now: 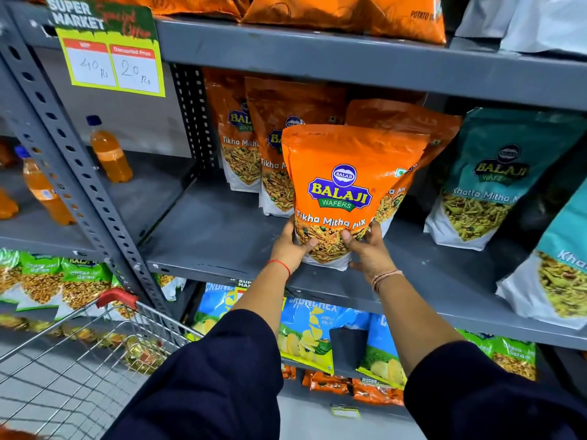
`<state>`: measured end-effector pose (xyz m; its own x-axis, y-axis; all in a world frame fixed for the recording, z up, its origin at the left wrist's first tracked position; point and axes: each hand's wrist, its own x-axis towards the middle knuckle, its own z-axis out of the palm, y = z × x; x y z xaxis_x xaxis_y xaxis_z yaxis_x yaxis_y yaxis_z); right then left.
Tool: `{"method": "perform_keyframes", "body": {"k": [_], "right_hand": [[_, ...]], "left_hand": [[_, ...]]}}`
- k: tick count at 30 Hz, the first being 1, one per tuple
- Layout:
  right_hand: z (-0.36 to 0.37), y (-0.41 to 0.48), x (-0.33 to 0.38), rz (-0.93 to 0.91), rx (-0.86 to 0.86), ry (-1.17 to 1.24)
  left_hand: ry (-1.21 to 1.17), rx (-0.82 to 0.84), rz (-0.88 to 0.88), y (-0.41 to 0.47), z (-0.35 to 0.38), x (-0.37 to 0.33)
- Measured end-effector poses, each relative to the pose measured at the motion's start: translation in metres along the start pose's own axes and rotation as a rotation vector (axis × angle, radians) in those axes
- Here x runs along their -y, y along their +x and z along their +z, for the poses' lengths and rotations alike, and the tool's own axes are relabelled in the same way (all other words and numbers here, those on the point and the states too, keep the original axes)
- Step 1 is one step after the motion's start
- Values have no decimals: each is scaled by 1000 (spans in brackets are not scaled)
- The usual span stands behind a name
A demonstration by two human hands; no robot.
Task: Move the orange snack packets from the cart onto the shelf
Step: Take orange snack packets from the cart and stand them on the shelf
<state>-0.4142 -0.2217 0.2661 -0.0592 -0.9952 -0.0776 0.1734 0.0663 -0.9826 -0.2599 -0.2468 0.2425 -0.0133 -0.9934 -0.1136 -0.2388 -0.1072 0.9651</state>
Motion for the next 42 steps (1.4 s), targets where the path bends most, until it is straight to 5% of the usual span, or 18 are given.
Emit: {"method": "perform_keyframes", "body": {"k": [24,27,30,35,38,42], "right_hand": [[-4,3,-3,-10,-18,-40],[2,-15,-23,-69,-198,-24],[23,-55,-68,-279,-422,-351],[115,-105,-131,-555,102,-781],[181,-111,-150,-586,432,-895],[262,-130,-188,-404,968,-1014]], "left_hand": [[6,39,9,3,2,2],[67,81,69,-5,-9,3],[-22,-173,168,-44,-40,16],[105,-700,88,-148,-115,104],[71,-839,-159,-196,-156,159],[-90,-945,-643,-260,-204,232]]}}
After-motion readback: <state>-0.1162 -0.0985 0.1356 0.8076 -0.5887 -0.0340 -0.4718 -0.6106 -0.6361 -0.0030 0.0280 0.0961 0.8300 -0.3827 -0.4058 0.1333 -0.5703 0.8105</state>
